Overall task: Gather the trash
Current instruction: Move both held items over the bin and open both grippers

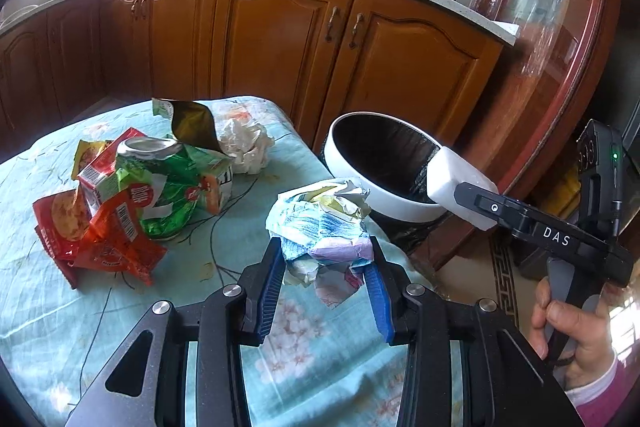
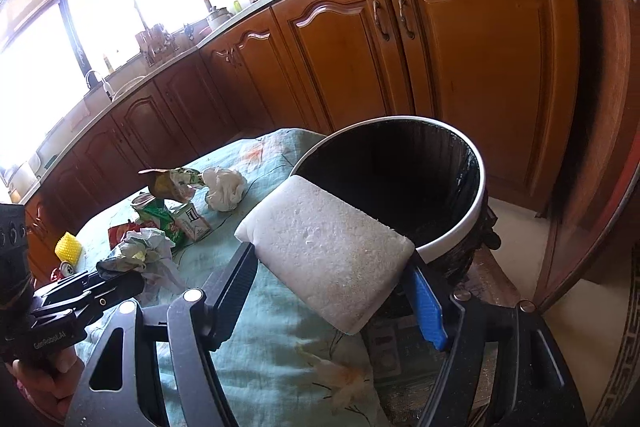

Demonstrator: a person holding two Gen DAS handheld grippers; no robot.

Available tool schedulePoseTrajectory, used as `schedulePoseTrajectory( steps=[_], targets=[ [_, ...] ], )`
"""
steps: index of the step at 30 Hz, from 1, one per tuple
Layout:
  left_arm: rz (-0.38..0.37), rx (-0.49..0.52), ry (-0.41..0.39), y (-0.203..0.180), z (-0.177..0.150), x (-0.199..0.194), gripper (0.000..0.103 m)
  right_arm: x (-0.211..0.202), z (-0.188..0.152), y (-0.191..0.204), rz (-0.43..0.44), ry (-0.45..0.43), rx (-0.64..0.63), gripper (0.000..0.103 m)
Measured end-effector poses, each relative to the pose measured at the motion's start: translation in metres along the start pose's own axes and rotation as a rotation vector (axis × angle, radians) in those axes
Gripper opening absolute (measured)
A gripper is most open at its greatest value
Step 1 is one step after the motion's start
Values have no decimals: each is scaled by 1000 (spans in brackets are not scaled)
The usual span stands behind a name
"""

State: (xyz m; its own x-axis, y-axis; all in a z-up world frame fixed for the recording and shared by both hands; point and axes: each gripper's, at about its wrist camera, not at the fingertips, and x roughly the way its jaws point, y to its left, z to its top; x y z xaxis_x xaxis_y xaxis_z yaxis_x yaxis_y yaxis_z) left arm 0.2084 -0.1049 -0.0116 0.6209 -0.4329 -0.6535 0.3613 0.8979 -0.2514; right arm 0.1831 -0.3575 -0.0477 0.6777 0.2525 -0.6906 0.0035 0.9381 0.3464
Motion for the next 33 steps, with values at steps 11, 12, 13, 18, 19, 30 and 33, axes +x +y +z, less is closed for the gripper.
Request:
schedulePoseTrajectory(
  steps=[11,12,13,18,19,30,33],
  targets=[
    [-34,51,14,-25,28,36,38,8,23,-28,-41,-11,25,74],
    [-37,56,16,-27,31,40,38,10,26,-31,-45,-11,24,74],
    [-39,61,19,-30,35,45,38,11,29,-32,-49,-12,23,74],
    [-45,84,22,-42,56,69,38,22,44,-40,-65,-8,17,74],
    [-45,90,22,-44,60,74,39,24,46,-42,-69,-6,16,74],
    [-32,102,74,-51,86,133,39,44,64,-60,-78,21,30,76],
    [-28,99,87,-54,89,145,40,50,65,-61,-79,33,27,76]
  ],
)
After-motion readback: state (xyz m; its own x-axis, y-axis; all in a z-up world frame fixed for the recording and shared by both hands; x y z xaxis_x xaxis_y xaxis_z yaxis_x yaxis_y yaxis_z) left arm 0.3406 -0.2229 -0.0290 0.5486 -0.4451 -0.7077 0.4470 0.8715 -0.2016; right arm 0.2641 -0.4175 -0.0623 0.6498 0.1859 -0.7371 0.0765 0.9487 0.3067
